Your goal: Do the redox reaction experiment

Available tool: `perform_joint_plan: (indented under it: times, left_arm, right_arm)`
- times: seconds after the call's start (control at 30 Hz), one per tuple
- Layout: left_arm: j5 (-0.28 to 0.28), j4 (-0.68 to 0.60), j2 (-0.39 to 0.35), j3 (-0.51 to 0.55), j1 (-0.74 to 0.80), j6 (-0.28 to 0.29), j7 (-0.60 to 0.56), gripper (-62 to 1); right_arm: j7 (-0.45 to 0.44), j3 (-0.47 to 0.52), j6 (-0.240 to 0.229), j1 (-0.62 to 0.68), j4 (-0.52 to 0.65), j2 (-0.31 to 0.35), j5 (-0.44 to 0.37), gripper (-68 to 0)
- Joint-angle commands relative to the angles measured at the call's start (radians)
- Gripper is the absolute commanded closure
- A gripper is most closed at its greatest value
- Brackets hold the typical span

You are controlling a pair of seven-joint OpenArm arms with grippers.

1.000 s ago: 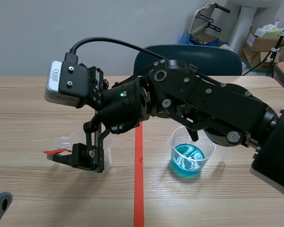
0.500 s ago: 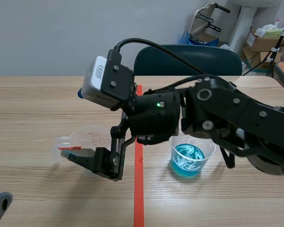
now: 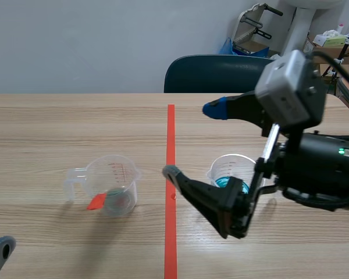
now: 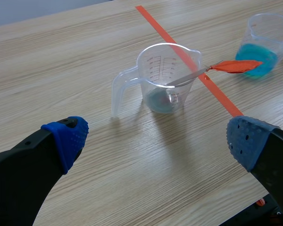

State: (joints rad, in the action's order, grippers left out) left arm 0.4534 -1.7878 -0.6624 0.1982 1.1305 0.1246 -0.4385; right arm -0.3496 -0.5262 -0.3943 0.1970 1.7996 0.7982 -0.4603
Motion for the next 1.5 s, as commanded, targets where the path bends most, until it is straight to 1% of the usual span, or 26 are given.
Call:
perform_joint_plan:
  times: [0.0,0.1,0.3,0.4,0.5,0.57,0.7,0.83,1.13,1.23,1.33,1.47]
  left_arm:
    - [0.003,-0.016,0.003,0.002,-0.003,0.001,-0.014,-62.3]
    - [0.003,-0.016,0.003,0.002,-0.003,0.001,-0.013,-62.3]
    - [0.003,-0.016,0.003,0.002,-0.003,0.001,-0.013,-62.3]
    - [0.003,-0.016,0.003,0.002,-0.003,0.001,-0.013,-62.3]
    - [0.003,-0.016,0.003,0.002,-0.003,0.001,-0.013,-62.3]
    - [0.004,-0.016,0.003,0.002,-0.003,0.001,-0.013,-62.3]
    - [0.008,-0.016,0.003,0.008,0.003,0.001,-0.014,-62.3]
    - [0.008,-0.034,0.003,0.014,0.006,0.002,-0.014,-62.3]
    - [0.014,-0.179,0.003,0.116,0.089,0.002,-0.005,-62.3]
    - [0.03,-0.213,0.003,0.146,0.1,0.001,0.04,-62.3]
    - [0.031,-0.238,0.003,0.167,0.1,0.001,0.093,-62.3]
    - [0.044,-0.264,0.003,0.187,0.1,0.0,0.114,-62.3]
  right_arm:
    - [-0.017,0.053,0.018,0.042,0.031,0.026,-0.042,-67.9]
    - [-0.016,0.174,0.018,0.166,0.067,0.06,-0.087,-67.9]
    - [-0.016,0.396,0.017,0.391,0.13,0.06,-0.103,-67.9]
    - [-0.002,0.474,0.017,0.471,0.165,0.055,-0.106,-67.9]
    - [0.027,0.534,0.016,0.529,0.199,0.053,-0.135,-67.9]
    - [0.059,0.566,0.016,0.553,0.219,0.039,-0.15,-67.9]
    - [0.111,0.594,0.016,0.559,0.232,-0.003,-0.15,-67.9]
    - [0.134,0.594,0.012,0.559,0.232,-0.027,-0.15,-67.9]
    - [0.139,0.594,0.008,0.559,0.232,-0.028,-0.15,-67.9]
    - [0.141,0.594,0.008,0.559,0.232,-0.028,-0.15,-67.9]
    - [0.142,0.594,0.009,0.559,0.232,-0.028,-0.15,-67.9]
    - [0.142,0.594,0.009,0.559,0.232,-0.028,-0.15,-67.9]
